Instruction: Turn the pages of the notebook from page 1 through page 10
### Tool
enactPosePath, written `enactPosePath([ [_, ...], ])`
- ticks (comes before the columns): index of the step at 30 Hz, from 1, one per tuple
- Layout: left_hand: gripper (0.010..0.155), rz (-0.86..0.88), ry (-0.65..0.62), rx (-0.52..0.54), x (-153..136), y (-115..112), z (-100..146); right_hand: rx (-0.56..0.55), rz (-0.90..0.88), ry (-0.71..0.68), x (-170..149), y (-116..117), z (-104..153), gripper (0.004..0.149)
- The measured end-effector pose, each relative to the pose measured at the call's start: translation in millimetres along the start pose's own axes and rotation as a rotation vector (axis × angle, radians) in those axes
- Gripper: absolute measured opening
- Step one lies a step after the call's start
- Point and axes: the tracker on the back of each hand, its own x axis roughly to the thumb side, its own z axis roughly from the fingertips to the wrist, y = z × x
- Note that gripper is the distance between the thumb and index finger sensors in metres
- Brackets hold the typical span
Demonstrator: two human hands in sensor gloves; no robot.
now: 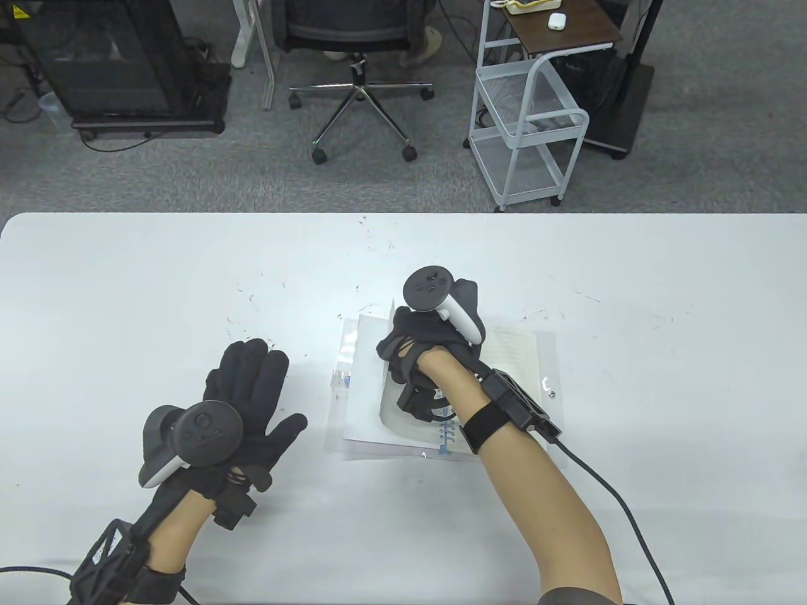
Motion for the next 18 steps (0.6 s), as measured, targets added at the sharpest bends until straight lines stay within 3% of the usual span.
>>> enactPosePath([
  [10,0.087,0.001,0.006,-0.023,0.4,-1.9,-1.5,0.040,-0.001,0.026,-13.2,28.3,-19.4,0.079],
  [13,0.087,0.001,0.007,-0.025,0.4,-1.9,-1.7,0.012,-0.063,0.006,-17.7,21.2,-13.6,0.082],
  [18,0.087,0.000,0.009,-0.022,0.1,-1.6,-1.9,-0.092,-0.153,-0.039,-35.5,-15.3,10.0,0.085],
])
